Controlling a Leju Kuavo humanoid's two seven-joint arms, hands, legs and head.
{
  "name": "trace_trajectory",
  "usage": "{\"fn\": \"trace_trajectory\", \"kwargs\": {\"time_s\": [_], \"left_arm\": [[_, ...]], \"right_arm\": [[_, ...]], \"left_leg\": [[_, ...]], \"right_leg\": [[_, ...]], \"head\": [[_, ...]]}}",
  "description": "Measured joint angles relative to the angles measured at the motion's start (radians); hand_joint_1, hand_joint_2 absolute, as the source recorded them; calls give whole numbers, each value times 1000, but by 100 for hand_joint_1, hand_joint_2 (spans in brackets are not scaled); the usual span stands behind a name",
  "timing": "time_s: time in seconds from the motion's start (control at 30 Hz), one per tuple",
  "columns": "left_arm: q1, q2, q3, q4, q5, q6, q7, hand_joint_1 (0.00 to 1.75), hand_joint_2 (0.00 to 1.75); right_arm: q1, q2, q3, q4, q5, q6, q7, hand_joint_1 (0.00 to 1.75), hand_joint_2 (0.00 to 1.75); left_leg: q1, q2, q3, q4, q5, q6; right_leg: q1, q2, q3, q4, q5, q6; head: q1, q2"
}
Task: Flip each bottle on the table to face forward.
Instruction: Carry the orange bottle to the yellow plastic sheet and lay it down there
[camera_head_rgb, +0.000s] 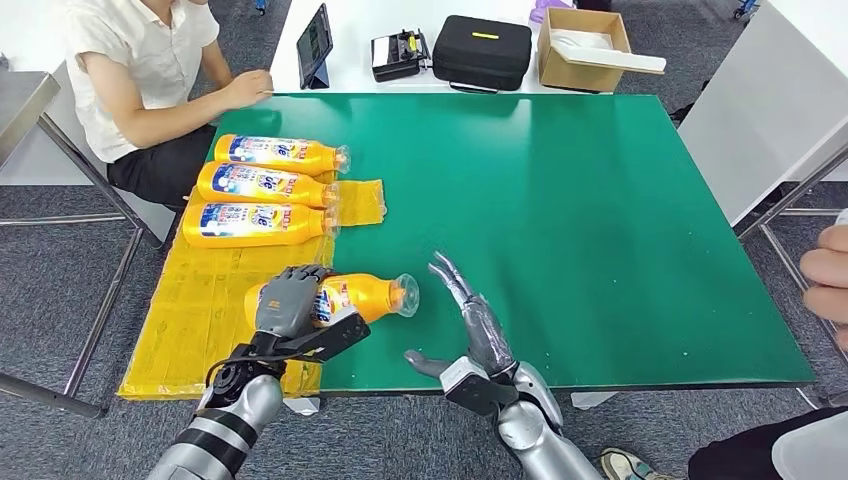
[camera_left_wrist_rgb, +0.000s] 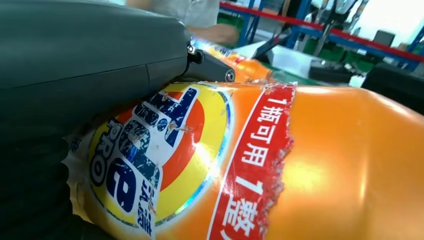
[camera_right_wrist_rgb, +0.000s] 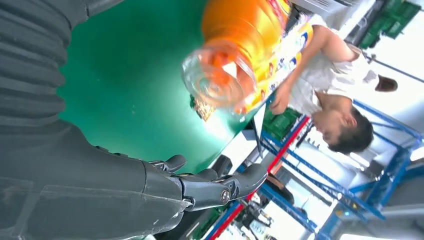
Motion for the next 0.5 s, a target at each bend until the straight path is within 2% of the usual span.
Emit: {"fn": "trace_trajectory", "kwargs": {"time_s": [0.23,0.5], "left_arm": [[-66,-5,29,126,-6,29,18,175,175],[-126,-9,68,241,-11,66,24,175,175]], "right_arm": [[15,4,-36,-38,-23,-13,-12,0,175],[29,18,-65,-83,-64,-90,-17,0,175]], "left_leg": [[0,0,0,0,0,0],[0,0,3,0,0,0]], "right_leg": [[0,0,0,0,0,0],[0,0,3,0,0,0]], "head": [[0,0],[0,0]]}}
